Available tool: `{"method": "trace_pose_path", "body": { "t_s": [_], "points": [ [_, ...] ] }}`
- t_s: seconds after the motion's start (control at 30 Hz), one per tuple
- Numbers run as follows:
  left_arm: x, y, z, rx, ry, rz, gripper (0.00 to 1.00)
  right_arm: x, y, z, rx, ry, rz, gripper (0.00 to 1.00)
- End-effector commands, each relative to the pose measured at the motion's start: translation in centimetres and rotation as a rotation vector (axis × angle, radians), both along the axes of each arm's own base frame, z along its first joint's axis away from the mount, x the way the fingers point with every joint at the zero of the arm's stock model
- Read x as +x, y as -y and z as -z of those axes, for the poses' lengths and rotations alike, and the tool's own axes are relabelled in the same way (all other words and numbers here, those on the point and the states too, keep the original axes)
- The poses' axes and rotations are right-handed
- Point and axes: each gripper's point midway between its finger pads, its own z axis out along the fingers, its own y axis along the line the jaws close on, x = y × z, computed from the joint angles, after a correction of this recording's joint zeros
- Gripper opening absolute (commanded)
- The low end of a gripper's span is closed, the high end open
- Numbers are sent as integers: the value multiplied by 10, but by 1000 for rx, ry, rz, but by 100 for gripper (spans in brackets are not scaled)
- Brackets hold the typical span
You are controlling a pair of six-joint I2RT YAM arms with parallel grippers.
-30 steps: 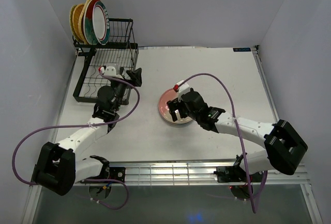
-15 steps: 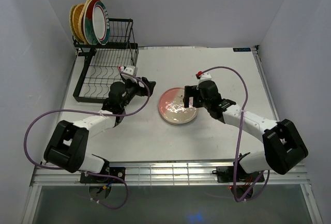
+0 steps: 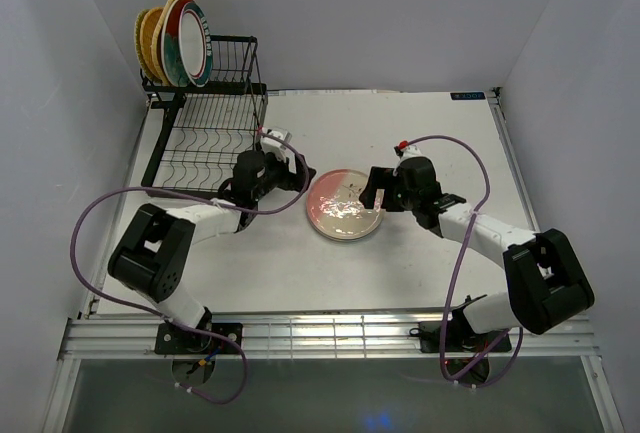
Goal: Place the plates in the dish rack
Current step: Pick up the plate at the center of the board.
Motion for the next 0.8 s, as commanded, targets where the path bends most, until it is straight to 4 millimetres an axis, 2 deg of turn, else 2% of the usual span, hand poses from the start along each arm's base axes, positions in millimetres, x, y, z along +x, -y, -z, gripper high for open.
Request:
{"method": "trace_pose_path", "body": {
  "t_s": [0.0,0.03,0.27,0.4,0.63,0.77],
  "points": [
    [6,8,5,35,-35,18,96,2,-11,-6,70,11,-29,95],
    [6,8,14,51,-64,17,96,2,-12,-6,75,10,-34,95],
    [11,10,30,84,-125,13,96,5,-8,2,57,-3,-9,94],
    [10,12,32,89,-134,25,96,7,-6,13,42,-34,2,93],
    [8,13,31,92,-134,42,95,10,1,17,28,-35,40,93],
    [8,14,29,93,-133,45,95,11,-2,23,41,-59,25,90]
  ]
}}
